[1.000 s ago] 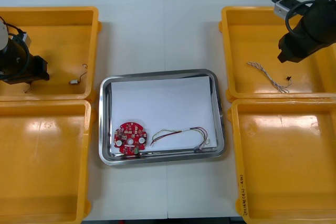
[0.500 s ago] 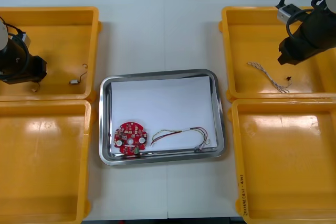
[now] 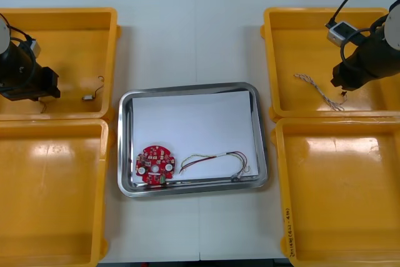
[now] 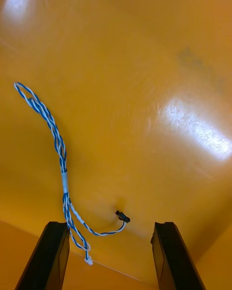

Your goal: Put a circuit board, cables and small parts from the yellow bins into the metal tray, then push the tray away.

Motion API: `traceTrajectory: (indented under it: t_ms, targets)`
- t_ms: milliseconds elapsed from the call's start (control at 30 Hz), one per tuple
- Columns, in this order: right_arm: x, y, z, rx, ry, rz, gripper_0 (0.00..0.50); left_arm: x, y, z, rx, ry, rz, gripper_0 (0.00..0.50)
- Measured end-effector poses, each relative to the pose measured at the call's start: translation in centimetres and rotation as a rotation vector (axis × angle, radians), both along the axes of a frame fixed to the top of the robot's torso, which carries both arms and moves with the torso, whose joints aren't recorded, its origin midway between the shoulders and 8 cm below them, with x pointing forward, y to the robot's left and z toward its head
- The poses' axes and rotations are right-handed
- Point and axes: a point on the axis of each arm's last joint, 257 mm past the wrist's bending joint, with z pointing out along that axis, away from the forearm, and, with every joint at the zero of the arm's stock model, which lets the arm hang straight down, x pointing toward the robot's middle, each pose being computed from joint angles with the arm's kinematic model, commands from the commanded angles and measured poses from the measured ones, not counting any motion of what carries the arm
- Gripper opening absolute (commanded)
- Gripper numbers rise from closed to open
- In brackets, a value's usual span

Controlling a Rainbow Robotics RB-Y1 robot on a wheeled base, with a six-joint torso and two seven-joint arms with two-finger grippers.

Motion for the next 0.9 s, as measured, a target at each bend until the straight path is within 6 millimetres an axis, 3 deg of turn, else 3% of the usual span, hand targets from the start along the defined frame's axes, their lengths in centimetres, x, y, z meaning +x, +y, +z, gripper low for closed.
traceTrajectory:
  t_ms: [467, 900]
  targets:
    - [0.5, -0.2, -2.5, 0.007, -0.042, 0.006, 0.500, 0.5, 0.9, 3.8, -0.025, -0.056, 0.016, 0.500]
    - [1.0, 0.3, -3.9, 0.007, -0.045, 0.039, 0.500, 1.9, 1.5, 4.5, -0.014, -0.118, 0.025, 0.500]
